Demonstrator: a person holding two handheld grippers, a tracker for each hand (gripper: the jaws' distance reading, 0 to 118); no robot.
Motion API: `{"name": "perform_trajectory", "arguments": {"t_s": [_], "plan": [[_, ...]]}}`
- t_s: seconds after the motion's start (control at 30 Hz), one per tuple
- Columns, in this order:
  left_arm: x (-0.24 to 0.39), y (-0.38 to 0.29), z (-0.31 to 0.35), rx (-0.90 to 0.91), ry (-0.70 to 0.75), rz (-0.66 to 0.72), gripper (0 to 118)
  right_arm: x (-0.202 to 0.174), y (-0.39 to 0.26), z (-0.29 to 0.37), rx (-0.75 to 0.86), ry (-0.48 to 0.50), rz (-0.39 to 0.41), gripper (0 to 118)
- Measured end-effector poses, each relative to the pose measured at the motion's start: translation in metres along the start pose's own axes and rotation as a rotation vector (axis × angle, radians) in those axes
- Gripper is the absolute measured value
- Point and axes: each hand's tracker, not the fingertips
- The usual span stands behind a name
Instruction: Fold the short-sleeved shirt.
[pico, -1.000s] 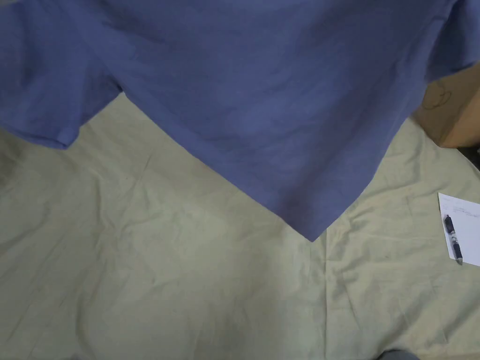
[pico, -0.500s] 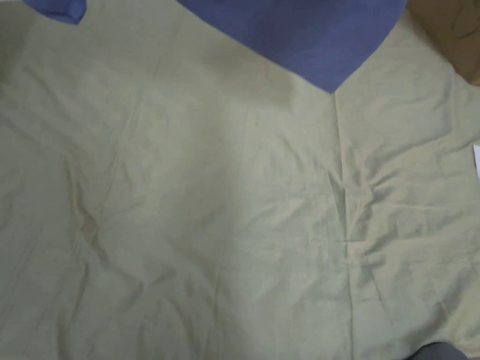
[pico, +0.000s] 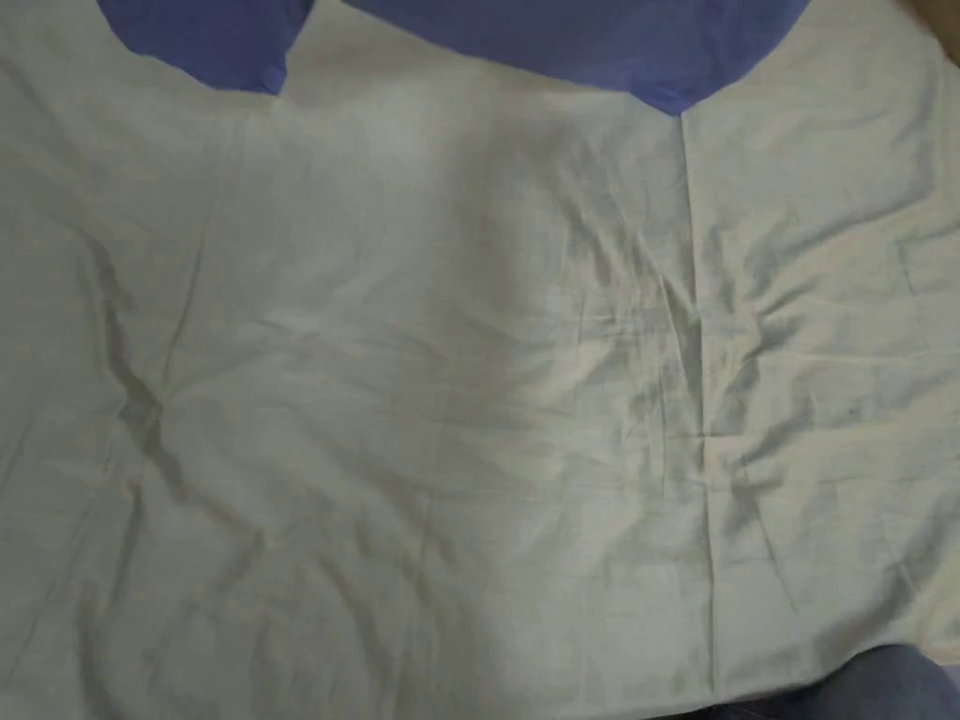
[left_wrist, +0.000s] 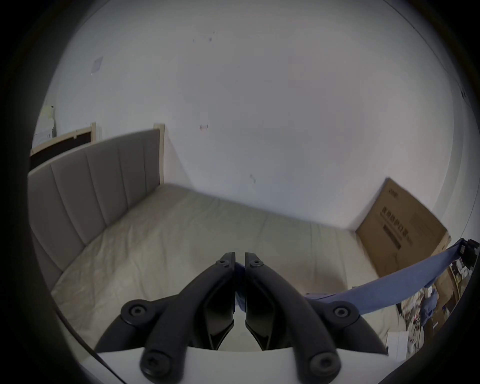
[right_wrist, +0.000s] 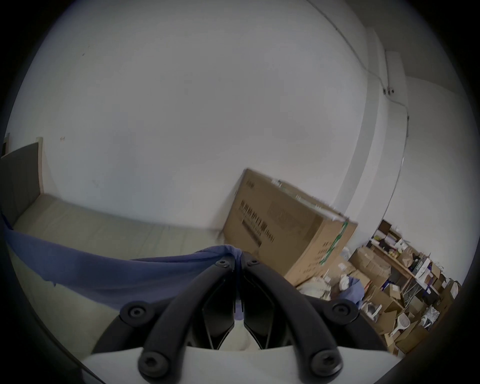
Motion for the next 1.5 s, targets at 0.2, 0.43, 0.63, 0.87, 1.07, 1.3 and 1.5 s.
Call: {"name": "perform_trajectory", "arguments": {"t_s": [0.2, 0.43, 0.63, 0.87, 1.07, 1.3, 1.5], "plan": [[-0.038, -0.088, 0.05, -0.088, -0.038, -0.024, 4, 0.012, -0.107, 0.051, -0.061, 0.131, 0.06, 1], [-0.083, -0.211, 0.137, -0.203, -0.047, 0.036, 4, 0.054, -0.249, 0.135, -0.257, 0.293, -0.059, 1], [-0.131, -0.303, 0.176, -0.327, 0.089, 0.155, 3, 0.077, -0.352, 0.19, -0.412, 0.387, -0.163, 1], [-0.169, -0.347, 0.213, -0.366, 0.232, 0.199, 1, 0.078, -0.407, 0.23, -0.511, 0.473, -0.237, 1], [-0.172, -0.336, 0.23, -0.313, 0.197, 0.243, 6, 0.071, -0.41, 0.237, -0.573, 0.491, -0.214, 8], [-0.134, -0.288, 0.262, -0.087, 0.074, 0.181, 118, 0.094, -0.35, 0.246, -0.319, 0.461, -0.172, 105], [-0.08, -0.254, 0.291, 0.143, 0.07, -0.062, 118, 0.104, -0.286, 0.273, 0.028, 0.423, -0.268, 106]]}}
